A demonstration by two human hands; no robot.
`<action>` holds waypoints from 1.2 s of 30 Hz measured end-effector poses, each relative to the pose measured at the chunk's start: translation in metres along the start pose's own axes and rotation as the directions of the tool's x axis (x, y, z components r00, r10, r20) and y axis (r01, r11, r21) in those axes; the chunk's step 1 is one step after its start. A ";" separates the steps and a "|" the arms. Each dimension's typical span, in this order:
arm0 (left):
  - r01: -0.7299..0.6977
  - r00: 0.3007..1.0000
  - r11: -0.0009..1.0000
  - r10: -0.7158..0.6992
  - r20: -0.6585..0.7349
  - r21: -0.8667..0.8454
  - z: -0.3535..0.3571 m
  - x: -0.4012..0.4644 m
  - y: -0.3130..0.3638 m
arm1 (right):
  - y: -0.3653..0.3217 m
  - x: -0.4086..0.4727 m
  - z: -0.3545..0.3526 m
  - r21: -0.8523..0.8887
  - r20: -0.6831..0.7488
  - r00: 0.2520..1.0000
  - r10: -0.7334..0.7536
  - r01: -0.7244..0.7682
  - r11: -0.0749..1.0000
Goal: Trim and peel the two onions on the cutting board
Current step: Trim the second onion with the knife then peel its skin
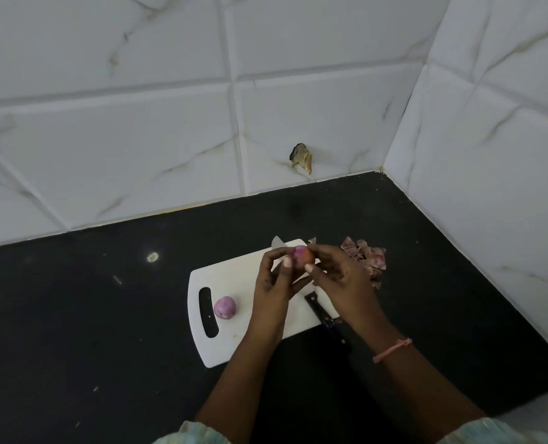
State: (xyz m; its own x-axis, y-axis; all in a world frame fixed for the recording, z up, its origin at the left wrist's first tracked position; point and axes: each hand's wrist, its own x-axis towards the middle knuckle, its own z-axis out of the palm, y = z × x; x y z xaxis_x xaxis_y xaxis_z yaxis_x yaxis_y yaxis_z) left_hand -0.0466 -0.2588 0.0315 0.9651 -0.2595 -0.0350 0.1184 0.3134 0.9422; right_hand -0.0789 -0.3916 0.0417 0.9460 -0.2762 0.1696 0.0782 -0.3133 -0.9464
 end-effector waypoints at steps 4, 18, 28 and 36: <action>-0.006 1.000 1.000 0.005 0.016 0.017 0.004 -0.004 0.018 | -0.012 -0.005 -0.004 0.067 -0.016 0.999 -0.042 0.043 0.997; 0.034 0.999 0.999 -0.033 0.020 -0.026 0.008 -0.033 0.071 | -0.064 -0.018 -0.014 0.012 -0.122 0.972 -0.201 0.204 0.979; -0.088 0.994 0.996 0.086 0.061 0.017 0.003 -0.037 0.091 | -0.087 -0.026 -0.010 -0.025 -0.151 0.962 -0.228 0.227 0.974; -0.110 0.991 0.994 0.109 0.075 0.013 0.006 -0.034 0.094 | -0.090 -0.024 -0.009 -0.095 -0.238 0.941 -0.239 0.223 0.970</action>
State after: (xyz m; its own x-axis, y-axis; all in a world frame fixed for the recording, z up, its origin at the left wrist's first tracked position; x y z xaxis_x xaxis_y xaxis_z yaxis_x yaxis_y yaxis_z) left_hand -0.0692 -0.2260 0.1233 0.9520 -0.2917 0.0929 0.0082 0.3278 0.9447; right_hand -0.1118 -0.3649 0.1248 0.7972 -0.4009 0.4514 0.2568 -0.4514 -0.8546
